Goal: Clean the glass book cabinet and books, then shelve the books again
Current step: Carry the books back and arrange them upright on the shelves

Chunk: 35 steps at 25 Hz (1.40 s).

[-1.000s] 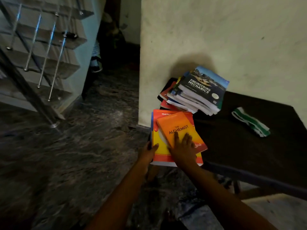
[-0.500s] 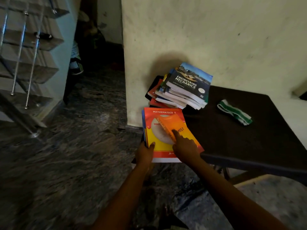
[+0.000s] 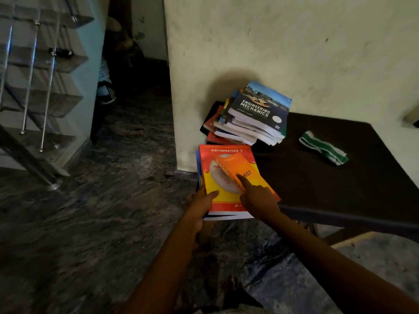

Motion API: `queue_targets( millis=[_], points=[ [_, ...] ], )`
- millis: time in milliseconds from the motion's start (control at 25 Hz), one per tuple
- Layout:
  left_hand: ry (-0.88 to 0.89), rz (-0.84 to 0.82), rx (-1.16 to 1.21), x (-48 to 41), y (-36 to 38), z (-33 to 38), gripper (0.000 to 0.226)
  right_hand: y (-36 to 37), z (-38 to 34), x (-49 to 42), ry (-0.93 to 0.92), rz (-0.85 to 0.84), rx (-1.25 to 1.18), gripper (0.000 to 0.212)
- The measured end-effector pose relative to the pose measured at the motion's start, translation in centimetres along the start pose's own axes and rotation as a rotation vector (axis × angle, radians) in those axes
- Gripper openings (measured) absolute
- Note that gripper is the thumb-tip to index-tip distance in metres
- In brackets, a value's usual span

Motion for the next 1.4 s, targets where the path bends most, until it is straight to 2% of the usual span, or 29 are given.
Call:
queue_targets(
  millis=[160, 320, 480, 640, 840, 960, 1200, 1320, 1400],
  points=[
    [-0.04, 0.065, 0.164, 1.2, -0.4, 0.6, 0.039, -0.4, 1.1, 0.0, 0.027, -0.006, -0.084, 0.059],
    [-0.109, 0.104, 0.436, 0.1, -0.8, 0.3, 0.052, -0.7, 1.8, 1.0, 0.032, -0.037, -0.202, 0.055],
    [-0.011, 0.062, 0.237, -1.5, 1.9, 1.1, 0.042, -3.0, 3.7, 2.3, 0.123, -0.012, -0.337, 0.052],
    [0.174, 0.099, 0.045, -0.6, 4.5, 2.9, 0.043, -6.7, 7.8, 4.8, 0.293, 0.159, -0.487, 0.05],
    [0.29, -0.034, -0.087, 3.5, 11.2, 4.6, 0.043, -9.5, 14.4, 10.6, 0.448, 0.37, -0.592, 0.051],
    [0.342, -0.077, -0.217, 4.7, 17.3, 4.1, 0.043, -8.7, 20.5, 15.1, 0.557, 0.421, -0.616, 0.052],
    [0.315, -0.198, -0.353, 7.1, 34.4, 0.5, 0.059, -3.7, 38.2, 28.9, 0.786, 0.412, -0.659, 0.047],
    [0.291, -0.298, -0.425, 8.4, 44.4, -3.2, 0.056, -1.6, 47.1, 38.1, 0.927, 0.384, -0.665, 0.047],
    [0.271, -0.388, -0.46, 9.2, 51.5, -6.0, 0.046, 0.3, 53.1, 43.8, 1.042, 0.398, -0.715, 0.049]
  ],
)
Point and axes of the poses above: each hand's wrist, its own x-axis away from the middle knuckle, its own y-axis out of the palm, z = x × y, the point moved 10 cm from there along -x, towards the middle knuckle, and after that the axes turned 1 degree about y, right-handed, at the moved point
